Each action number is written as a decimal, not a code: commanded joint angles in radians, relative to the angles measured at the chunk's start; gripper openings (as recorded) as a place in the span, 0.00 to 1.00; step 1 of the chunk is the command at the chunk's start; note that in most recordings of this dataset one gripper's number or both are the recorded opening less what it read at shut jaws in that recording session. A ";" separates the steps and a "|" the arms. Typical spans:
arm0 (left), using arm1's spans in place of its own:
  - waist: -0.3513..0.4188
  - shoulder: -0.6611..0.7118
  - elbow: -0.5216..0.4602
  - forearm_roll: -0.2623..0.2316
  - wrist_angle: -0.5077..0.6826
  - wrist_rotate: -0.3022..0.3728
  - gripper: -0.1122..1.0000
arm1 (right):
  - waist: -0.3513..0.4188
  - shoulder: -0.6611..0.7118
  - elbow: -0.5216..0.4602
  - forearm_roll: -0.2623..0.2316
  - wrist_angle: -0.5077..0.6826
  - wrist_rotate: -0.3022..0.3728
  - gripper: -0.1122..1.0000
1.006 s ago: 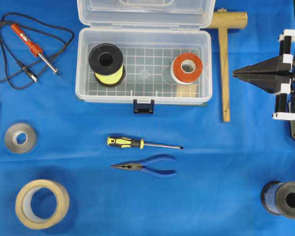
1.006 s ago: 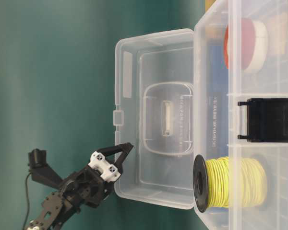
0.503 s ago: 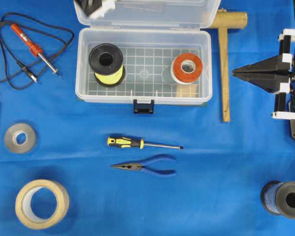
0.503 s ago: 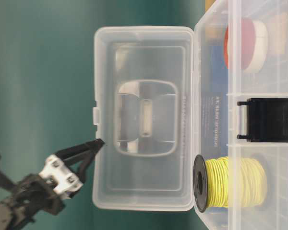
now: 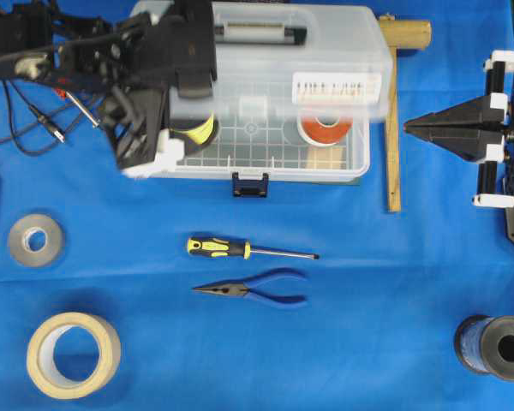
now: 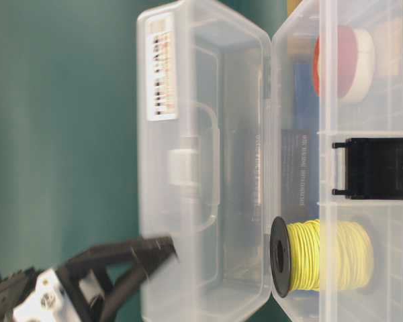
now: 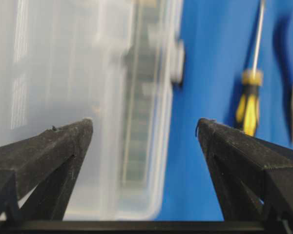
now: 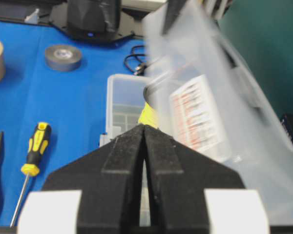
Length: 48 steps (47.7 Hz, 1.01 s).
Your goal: Close the tool box with the left arm.
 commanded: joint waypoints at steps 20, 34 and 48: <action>-0.132 -0.080 -0.003 -0.003 0.046 -0.051 0.92 | -0.002 0.009 -0.011 0.000 -0.002 0.000 0.10; -0.132 -0.202 0.106 -0.002 -0.044 -0.049 0.92 | -0.002 0.009 -0.011 0.000 -0.002 0.006 0.10; -0.132 -0.480 0.339 0.000 -0.299 -0.061 0.92 | -0.002 0.008 -0.011 0.000 -0.002 0.006 0.10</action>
